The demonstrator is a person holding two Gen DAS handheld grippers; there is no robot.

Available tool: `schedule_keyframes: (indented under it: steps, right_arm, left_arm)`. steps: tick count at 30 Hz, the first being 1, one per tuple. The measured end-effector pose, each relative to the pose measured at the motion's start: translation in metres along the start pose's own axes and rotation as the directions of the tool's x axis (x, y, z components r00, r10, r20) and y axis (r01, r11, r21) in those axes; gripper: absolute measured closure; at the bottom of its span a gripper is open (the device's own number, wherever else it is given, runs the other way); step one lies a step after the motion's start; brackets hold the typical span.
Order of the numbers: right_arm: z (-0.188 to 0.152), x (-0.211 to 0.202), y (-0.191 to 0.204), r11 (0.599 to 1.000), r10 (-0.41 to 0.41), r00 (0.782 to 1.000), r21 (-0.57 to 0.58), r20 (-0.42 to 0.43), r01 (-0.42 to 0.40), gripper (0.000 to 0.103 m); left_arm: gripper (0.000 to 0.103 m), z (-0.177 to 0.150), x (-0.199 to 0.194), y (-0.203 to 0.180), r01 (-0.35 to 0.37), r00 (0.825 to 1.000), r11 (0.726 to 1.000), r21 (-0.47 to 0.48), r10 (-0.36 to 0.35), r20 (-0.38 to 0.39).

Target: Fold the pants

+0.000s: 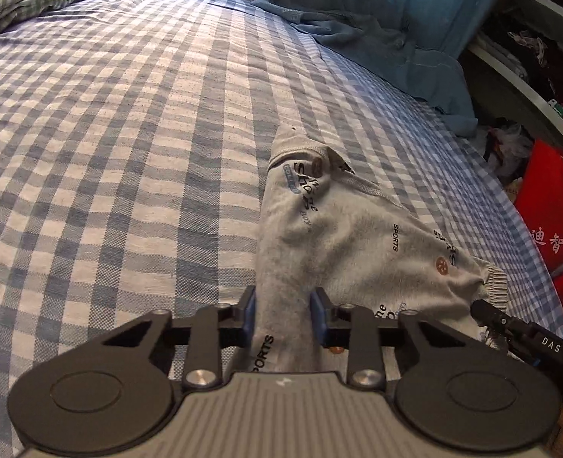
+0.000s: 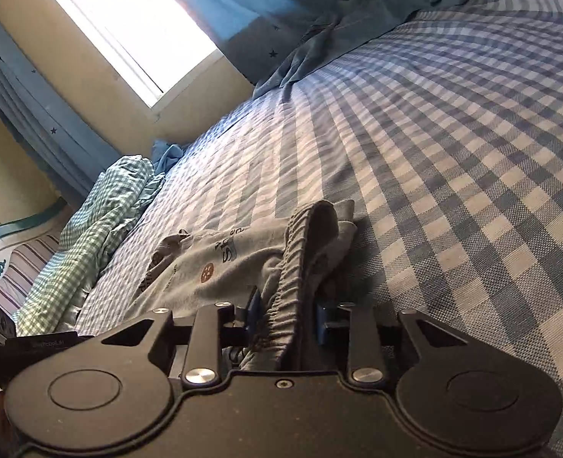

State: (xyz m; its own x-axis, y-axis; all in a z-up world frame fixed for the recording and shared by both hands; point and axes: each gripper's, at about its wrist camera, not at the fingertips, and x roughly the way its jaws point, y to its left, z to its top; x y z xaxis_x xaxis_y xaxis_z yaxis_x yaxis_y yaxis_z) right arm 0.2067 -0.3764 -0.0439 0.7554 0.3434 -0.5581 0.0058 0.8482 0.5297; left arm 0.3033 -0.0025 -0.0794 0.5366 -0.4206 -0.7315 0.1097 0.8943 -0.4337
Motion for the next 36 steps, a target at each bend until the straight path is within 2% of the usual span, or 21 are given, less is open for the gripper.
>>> schedule_keyframes:
  steps: [2, 4, 10, 14, 22, 28, 31, 36]
  right_arm:
    - [0.000, -0.005, 0.016, 0.998, -0.022, 1.000, -0.053, 0.019, 0.023, 0.082]
    - [0.003, -0.011, 0.034, 0.993, -0.033, 0.999, -0.110, 0.033, 0.037, 0.084]
    - [0.014, -0.017, 0.081, 0.977, -0.008, 1.000, -0.212, 0.021, 0.012, 0.086]
    - [0.018, -0.003, 0.118, 0.967, 0.039, 0.999, -0.251, -0.004, -0.039, 0.087]
    - [0.003, 0.053, 0.209, 0.938, 0.166, 0.984, -0.296, -0.068, -0.179, 0.087]
    - [-0.024, 0.102, 0.260, 0.927, 0.224, 0.966, -0.278, -0.130, -0.252, 0.087]
    - [-0.042, 0.119, 0.271, 0.927, 0.212, 0.965, -0.280, -0.153, -0.248, 0.087]
    - [-0.047, 0.120, 0.266, 0.943, 0.163, 0.979, -0.274, -0.124, -0.192, 0.086]
  left_arm:
    - [0.084, 0.001, -0.008, 0.000, 0.018, 1.000, 1.000, -0.024, -0.018, 0.007]
    - [0.086, 0.001, -0.018, -0.005, 0.021, 1.000, 1.000, -0.006, -0.021, 0.018]
    - [0.088, 0.011, -0.046, -0.010, 0.037, 0.999, 0.998, 0.040, -0.039, 0.034]
    - [0.088, 0.022, -0.069, -0.001, 0.008, 0.997, 0.997, 0.071, -0.014, 0.076]
    - [0.088, 0.043, -0.135, 0.064, -0.097, 0.978, 0.995, 0.022, 0.091, 0.189]
    - [0.088, 0.039, -0.160, 0.127, -0.165, 0.962, 0.983, -0.077, 0.178, 0.205]
    - [0.088, 0.028, -0.161, 0.155, -0.161, 0.966, 0.979, -0.122, 0.181, 0.182]
    - [0.087, 0.011, -0.159, 0.178, -0.137, 0.972, 0.978, -0.159, 0.163, 0.166]
